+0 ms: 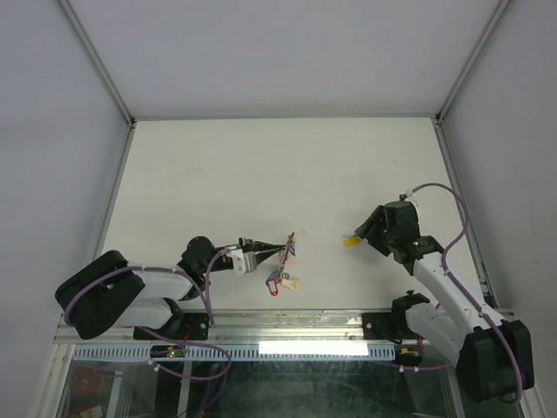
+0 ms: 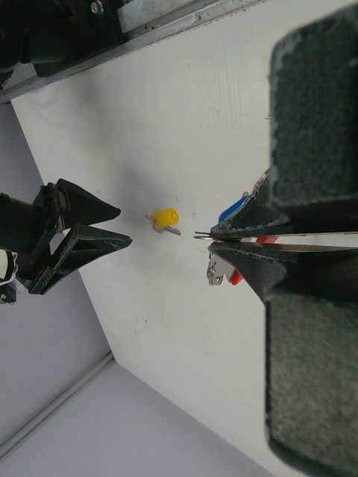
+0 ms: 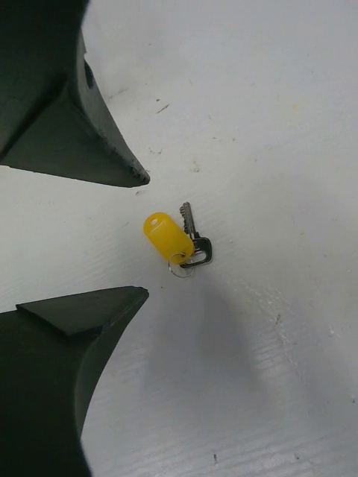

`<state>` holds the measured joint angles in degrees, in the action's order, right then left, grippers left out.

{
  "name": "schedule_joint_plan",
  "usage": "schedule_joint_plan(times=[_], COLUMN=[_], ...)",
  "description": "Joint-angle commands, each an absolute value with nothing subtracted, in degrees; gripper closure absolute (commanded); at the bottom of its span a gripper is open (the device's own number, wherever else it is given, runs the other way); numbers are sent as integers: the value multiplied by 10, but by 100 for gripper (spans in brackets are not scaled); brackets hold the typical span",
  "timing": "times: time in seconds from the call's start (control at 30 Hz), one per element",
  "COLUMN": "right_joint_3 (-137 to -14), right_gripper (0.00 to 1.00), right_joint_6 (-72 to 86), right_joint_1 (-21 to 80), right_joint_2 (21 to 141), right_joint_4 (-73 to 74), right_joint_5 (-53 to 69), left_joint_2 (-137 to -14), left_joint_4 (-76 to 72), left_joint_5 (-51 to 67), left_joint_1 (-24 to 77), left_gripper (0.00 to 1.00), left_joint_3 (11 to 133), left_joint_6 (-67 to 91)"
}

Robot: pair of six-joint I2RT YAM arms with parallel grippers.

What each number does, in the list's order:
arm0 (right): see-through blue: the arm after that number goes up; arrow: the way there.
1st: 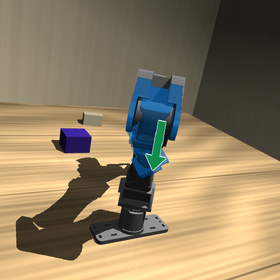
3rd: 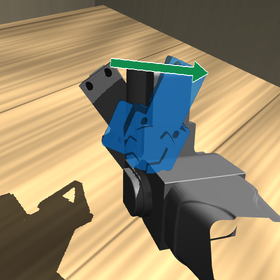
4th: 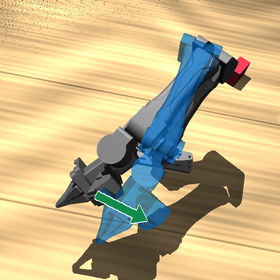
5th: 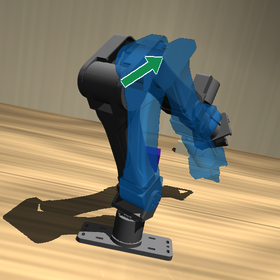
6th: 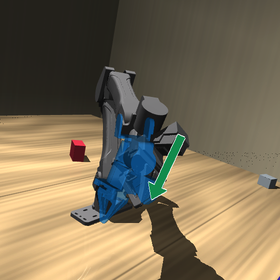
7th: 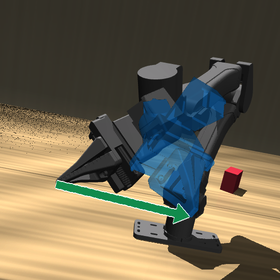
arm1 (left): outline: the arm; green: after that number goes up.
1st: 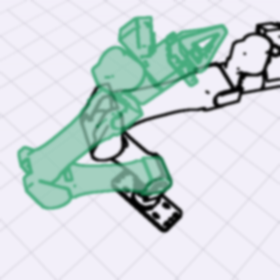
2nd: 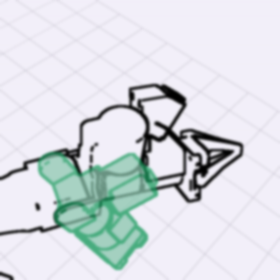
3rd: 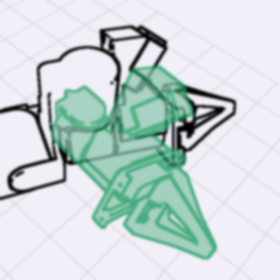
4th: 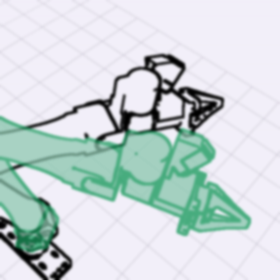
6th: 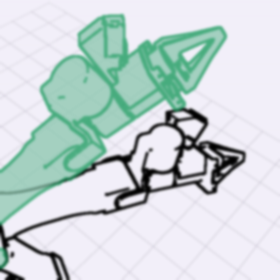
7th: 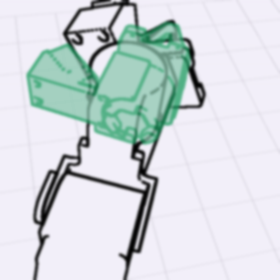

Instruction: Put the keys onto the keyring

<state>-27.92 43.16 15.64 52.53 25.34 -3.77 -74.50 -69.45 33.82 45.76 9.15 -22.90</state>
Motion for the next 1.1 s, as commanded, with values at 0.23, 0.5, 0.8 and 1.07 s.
schedule_joint_plan(times=[0.23, 0.5, 0.8, 1.07], right_joint_3=[-254, -245, -236, -214], right_gripper=[42, 43, 44, 51], right_joint_6=[467, 475, 490, 551], right_joint_1=[145, 143, 141, 139], right_joint_2=[500, 486, 460, 434], right_joint_4=[188, 195, 209, 221], right_joint_5=[-6, -11, -29, -39], left_joint_2=[-703, -695, -706, -709], left_joint_4=[-743, -675, -589, -580], left_joint_5=[319, 235, 157, 134], left_joint_1=[512, 565, 615, 620], left_gripper=[100, 100, 100, 100], left_joint_3=[37, 33, 55, 63], left_joint_6=[-452, -598, -687, -677])
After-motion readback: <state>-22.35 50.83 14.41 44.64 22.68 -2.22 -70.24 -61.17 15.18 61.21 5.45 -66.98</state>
